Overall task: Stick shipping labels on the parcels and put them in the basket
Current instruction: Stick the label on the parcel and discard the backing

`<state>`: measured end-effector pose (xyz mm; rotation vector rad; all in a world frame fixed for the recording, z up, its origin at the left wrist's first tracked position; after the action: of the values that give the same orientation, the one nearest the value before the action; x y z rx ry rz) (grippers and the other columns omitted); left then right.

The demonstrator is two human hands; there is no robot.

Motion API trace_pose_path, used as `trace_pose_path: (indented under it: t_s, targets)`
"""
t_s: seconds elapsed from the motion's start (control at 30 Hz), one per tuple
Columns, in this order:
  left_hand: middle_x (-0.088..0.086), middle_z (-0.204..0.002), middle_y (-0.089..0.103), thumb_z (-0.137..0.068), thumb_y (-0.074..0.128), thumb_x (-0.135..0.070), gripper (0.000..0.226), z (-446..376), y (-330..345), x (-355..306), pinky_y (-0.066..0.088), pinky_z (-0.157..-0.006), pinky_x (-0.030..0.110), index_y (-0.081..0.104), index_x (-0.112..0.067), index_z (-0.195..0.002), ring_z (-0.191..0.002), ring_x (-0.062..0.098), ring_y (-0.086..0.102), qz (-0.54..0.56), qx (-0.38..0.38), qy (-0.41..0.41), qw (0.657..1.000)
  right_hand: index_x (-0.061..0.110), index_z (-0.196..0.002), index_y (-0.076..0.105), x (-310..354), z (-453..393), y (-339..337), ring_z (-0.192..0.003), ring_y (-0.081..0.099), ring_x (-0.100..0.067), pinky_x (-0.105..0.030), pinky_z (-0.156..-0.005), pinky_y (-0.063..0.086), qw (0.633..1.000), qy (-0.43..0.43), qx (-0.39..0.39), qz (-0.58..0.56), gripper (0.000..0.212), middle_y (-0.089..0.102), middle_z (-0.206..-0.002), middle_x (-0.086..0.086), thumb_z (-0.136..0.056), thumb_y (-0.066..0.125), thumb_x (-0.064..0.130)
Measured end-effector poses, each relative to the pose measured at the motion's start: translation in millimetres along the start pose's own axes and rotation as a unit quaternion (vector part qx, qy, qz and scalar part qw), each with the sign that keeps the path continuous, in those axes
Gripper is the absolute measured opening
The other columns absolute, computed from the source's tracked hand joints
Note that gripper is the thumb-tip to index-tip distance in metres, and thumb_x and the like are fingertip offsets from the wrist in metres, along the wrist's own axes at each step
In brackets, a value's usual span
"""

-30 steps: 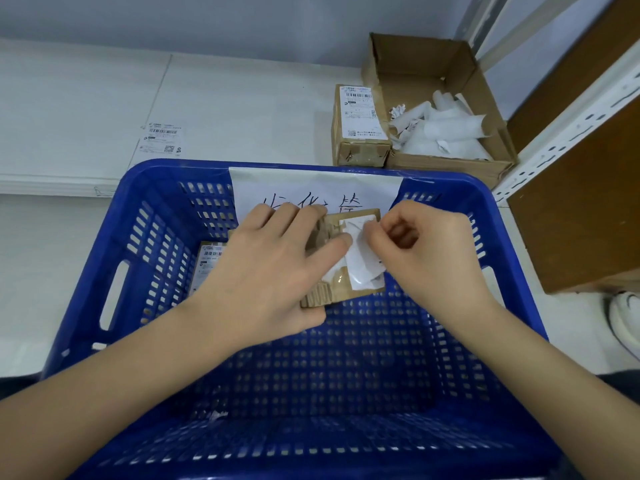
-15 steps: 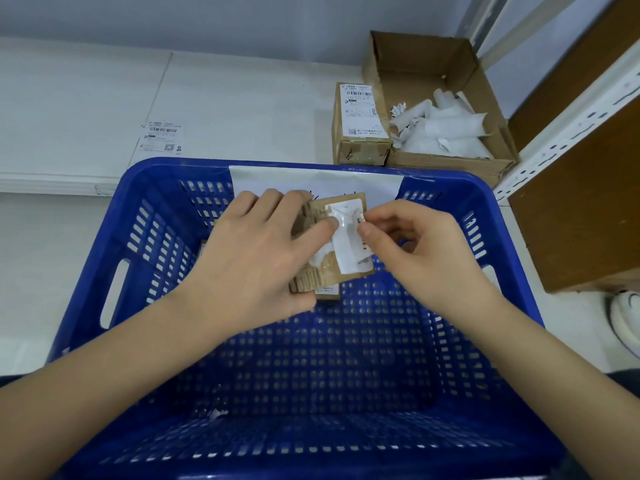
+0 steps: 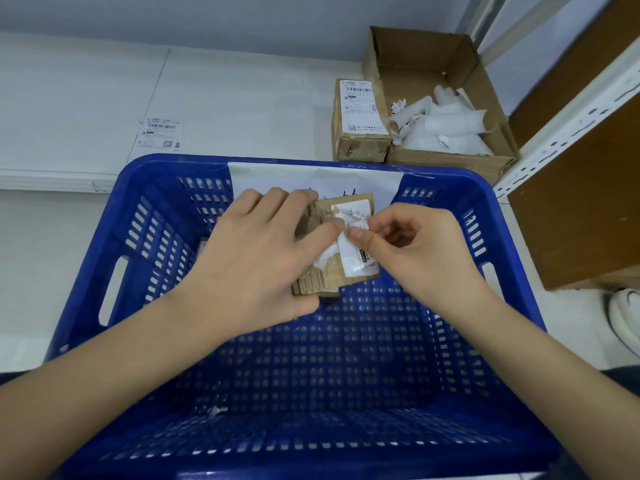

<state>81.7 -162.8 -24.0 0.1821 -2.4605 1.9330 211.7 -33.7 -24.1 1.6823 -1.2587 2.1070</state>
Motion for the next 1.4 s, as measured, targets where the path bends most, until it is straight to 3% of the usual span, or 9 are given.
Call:
trace_pose_path:
  t_s: [0.1,0.23,0.37,0.5,0.6,0.7,0.87,1.17,1.4]
  targets:
    - [0.021,-0.116,0.061,-0.057,0.068,-0.050,0.073,0.3,-0.1,0.3,0.043,-0.075,0.041,0.047,-0.018,-0.119,-0.091,0.037,0.060,-0.001,-0.001,-0.001,1.000,0.015,-0.080,0.071,3.5,0.1,-0.9,-0.060,0.058,-0.012,-0.011,-0.054,0.042,1.000,-0.013,0.001,-0.004,0.009,0.066,-0.068,-0.003,-0.082,0.072,0.023]
    - [0.020,-0.116,0.060,-0.064,0.051,-0.052,0.066,0.1,-1.7,-0.2,0.043,-0.075,0.041,0.048,-0.018,-0.120,-0.091,0.036,0.060,-0.001,0.006,0.003,1.000,0.017,-0.086,0.071,8.1,-0.2,-4.1,-0.061,0.057,-0.008,-0.010,-0.054,0.041,0.999,-0.031,0.016,-0.035,0.003,0.067,-0.070,-0.004,-0.083,0.071,0.016]
    - [0.022,-0.116,0.060,-0.055,0.075,-0.046,0.075,1.2,-0.7,-3.9,0.039,-0.075,0.042,0.058,-0.014,-0.120,-0.090,0.037,0.060,-0.016,0.001,0.018,1.000,0.012,-0.077,0.071,7.8,-0.6,-5.7,-0.062,0.058,-0.004,-0.011,-0.059,0.044,0.998,-0.026,0.018,-0.053,0.006,0.068,-0.069,-0.002,-0.083,0.071,0.012]
    - [0.022,-0.117,0.060,-0.055,0.078,-0.048,0.077,0.5,-1.2,-5.7,0.034,-0.074,0.041,0.058,-0.015,-0.121,-0.090,0.036,0.059,-0.012,0.008,0.020,1.000,0.018,-0.072,0.067,5.3,-2.1,-6.7,-0.063,0.060,-0.011,-0.016,-0.059,0.048,0.999,-0.029,0.012,-0.012,0.013,0.066,-0.068,-0.001,-0.082,0.073,0.013]
    - [0.021,-0.117,0.060,-0.054,0.076,-0.048,0.076,0.8,0.5,-5.6,0.037,-0.074,0.041,0.057,-0.016,-0.120,-0.090,0.036,0.059,-0.007,0.015,0.021,1.000,0.025,-0.072,0.061,4.3,-1.1,-3.3,-0.063,0.056,-0.001,-0.012,-0.058,0.043,0.998,-0.035,0.012,0.048,0.019,0.060,-0.065,0.011,-0.084,0.071,0.014]
    - [0.021,-0.116,0.061,-0.053,0.075,-0.048,0.074,2.2,3.5,-4.8,0.044,-0.074,0.040,0.060,-0.016,-0.118,-0.089,0.036,0.061,-0.003,0.024,0.020,1.000,0.018,-0.081,0.066,5.6,-0.3,-1.5,-0.060,0.055,0.001,-0.011,-0.056,0.042,0.998,-0.024,0.037,0.050,0.006,0.061,-0.067,0.009,-0.085,0.071,0.018]
    - [0.019,-0.117,0.061,-0.066,0.043,-0.052,0.062,0.5,1.6,-2.3,0.044,-0.074,0.041,0.052,-0.018,-0.117,-0.091,0.036,0.061,0.011,0.024,0.003,1.000,0.015,-0.085,0.067,6.7,2.0,-3.6,-0.058,0.058,-0.003,-0.010,-0.057,0.042,0.996,0.014,0.086,0.015,0.014,0.067,-0.067,0.000,-0.079,0.076,0.023]
    - [0.018,-0.115,0.061,-0.064,0.045,-0.054,0.064,-1.9,1.3,-1.6,0.043,-0.073,0.039,0.055,-0.019,-0.117,-0.090,0.034,0.061,0.008,0.030,0.022,0.999,0.021,-0.075,0.053,2.2,0.4,-1.4,-0.046,0.047,-0.002,-0.017,-0.057,0.038,0.992,0.024,0.110,0.060,0.021,0.056,-0.050,0.008,-0.084,0.071,0.022]
    - [0.017,-0.116,0.060,-0.066,0.045,-0.056,0.065,-2.5,0.2,2.0,0.044,-0.073,0.040,0.048,-0.020,-0.120,-0.090,0.035,0.060,0.015,0.024,0.004,1.000,0.008,-0.093,0.058,6.5,4.9,-3.2,-0.063,0.068,-0.010,-0.018,-0.057,0.046,0.989,0.007,0.146,0.035,0.015,0.066,-0.065,-0.010,-0.085,0.070,0.013]
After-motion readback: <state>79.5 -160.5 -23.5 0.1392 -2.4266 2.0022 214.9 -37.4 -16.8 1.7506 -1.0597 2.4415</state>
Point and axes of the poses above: each hand's wrist, its own z-axis away from the middle knuckle, its own y-axis out of the palm, x = y × z, the point moved 2 cm from there along -z, towards the middle knuckle
